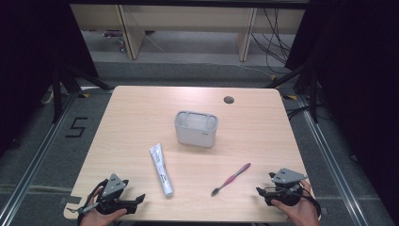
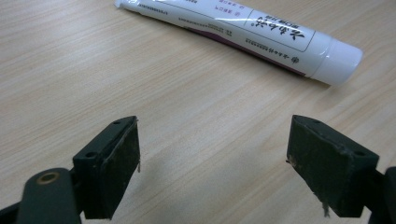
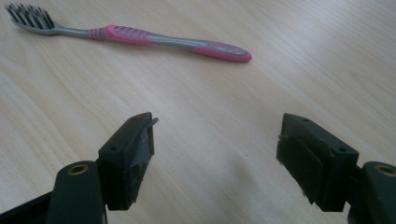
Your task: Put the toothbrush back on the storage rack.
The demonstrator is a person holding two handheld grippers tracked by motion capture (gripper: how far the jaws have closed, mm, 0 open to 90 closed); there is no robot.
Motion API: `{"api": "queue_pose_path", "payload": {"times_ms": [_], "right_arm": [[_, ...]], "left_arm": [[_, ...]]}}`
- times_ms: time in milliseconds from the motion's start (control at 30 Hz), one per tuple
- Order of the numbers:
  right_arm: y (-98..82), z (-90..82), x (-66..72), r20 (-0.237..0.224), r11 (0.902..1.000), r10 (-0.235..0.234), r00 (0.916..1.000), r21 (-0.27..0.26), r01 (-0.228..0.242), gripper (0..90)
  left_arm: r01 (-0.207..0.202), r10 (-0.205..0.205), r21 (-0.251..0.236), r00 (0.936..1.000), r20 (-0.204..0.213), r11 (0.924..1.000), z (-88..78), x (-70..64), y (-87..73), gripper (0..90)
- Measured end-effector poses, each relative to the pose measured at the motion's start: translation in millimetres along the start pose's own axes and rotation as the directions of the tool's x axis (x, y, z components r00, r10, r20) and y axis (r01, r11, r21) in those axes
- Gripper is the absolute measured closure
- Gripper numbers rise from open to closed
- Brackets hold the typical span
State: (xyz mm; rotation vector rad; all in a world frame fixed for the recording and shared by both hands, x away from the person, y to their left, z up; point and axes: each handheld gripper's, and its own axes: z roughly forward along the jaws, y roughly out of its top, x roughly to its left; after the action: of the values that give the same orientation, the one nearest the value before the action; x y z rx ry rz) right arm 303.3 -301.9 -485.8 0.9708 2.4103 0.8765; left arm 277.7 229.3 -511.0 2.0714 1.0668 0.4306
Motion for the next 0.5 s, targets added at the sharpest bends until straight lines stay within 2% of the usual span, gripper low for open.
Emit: {"api": "queue_pose_path", "payload": {"times_ms": [33, 67, 100, 133, 200, 367, 467, 500], "right_arm": [[1.1, -0.5, 2.4, -0.007, 0.9999, 0.012, 0.9999, 0.012, -0.012, 27.3], [2.4, 0.0, 2.3, -0.009, 0.9999, -0.01, 0.9999, 0.002, 0.01, 27.2], [3.6, -0.7, 6.1, -0.015, 0.9998, 0.011, 0.9998, 0.015, -0.011, 27.4], [3.6, -0.7, 6.1, -0.015, 0.9998, 0.011, 0.9998, 0.015, -0.011, 27.4], [7.6, 0.0, 4.8, -0.025, 0.9987, -0.051, 0.9984, 0.0, 0.051, 28.4], [12.6, 3.8, 9.1, -0.07, 0.9962, -0.086, 0.9938, 0.005, 0.087, 31.5], [17.3, 5.7, 10.8, -0.075, 0.994, -0.109, 0.9912, -0.002, 0.109, 31.6], [19.0, 6.1, 11.5, -0.077, 0.9941, -0.108, 0.9912, -0.004, 0.108, 31.6]], "left_arm": [[0.007, -0.007, -0.004, 1.0, -0.001, 1.0, 0.0, -0.8, 0.0, 16.6], [0.007, -0.007, -0.004, 1.0, -0.001, 1.0, 0.0, -0.8, 0.0, 16.6], [0.002, -0.002, -0.002, 1.0, 0.002, 1.0, -0.9, -0.6, 0.0, 16.6], [0.002, -0.002, -0.002, 1.0, 0.002, 1.0, -0.9, -0.6, 0.0, 16.6], [0.005, -0.005, -0.013, 1.0, -0.004, 0.9999, 0.2, -0.4, -0.7, 16.6], [0.004, -0.004, -0.002, 1.0, -0.001, 1.0, 0.1, -0.3, 0.0, 16.5], [0.009, -0.009, -0.003, 0.9999, -0.011, 1.0, 1.0, -0.2, 0.3, 16.5], [-0.006, 0.006, -0.003, 1.0, -0.002, 1.0, 0.8, 0.6, 0.0, 16.5]]}}
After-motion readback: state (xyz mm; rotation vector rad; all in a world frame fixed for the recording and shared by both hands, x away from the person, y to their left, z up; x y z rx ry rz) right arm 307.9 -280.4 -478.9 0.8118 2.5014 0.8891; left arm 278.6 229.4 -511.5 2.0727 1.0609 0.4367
